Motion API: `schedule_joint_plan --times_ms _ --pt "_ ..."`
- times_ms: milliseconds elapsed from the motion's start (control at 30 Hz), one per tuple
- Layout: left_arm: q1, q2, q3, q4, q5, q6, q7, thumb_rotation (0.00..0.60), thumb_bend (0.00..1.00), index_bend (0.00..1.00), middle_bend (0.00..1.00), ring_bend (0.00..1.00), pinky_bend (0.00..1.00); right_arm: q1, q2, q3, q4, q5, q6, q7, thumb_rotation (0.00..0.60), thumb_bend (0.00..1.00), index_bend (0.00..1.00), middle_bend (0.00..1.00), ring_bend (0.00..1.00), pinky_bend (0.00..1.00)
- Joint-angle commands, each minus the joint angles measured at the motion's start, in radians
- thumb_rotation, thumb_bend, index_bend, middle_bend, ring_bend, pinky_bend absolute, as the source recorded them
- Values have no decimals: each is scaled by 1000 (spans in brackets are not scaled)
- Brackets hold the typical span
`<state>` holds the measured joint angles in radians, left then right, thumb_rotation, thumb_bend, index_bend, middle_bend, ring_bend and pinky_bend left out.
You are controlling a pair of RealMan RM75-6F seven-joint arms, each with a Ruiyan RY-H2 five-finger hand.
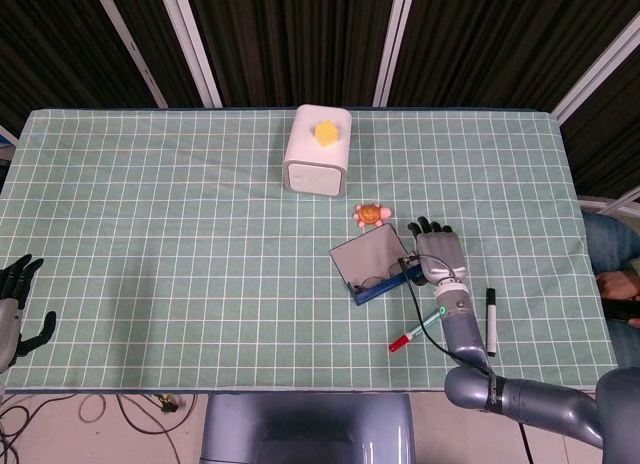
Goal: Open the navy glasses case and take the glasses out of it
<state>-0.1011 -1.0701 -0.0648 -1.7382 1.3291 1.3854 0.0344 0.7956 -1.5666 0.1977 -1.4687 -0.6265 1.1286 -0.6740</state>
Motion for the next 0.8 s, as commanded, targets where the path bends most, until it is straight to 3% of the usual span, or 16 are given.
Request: schedule_joint_plan --times_ms 33,433,800 --pt "0 0 0 0 1 0 0 600 439 48 0 0 0 6 -10 15 30 7 -20 13 600 131 202 156 191 230" --pt "1 1 0 0 1 2 2 600 439 48 0 0 0 40 -61 58 189 15 -121 53 600 131 203 156 191 230" --pt "3 2 1 1 2 5 -3 600 439 48 0 0 0 67 -113 110 309 -35 -201 175 600 131 203 162 192 229"
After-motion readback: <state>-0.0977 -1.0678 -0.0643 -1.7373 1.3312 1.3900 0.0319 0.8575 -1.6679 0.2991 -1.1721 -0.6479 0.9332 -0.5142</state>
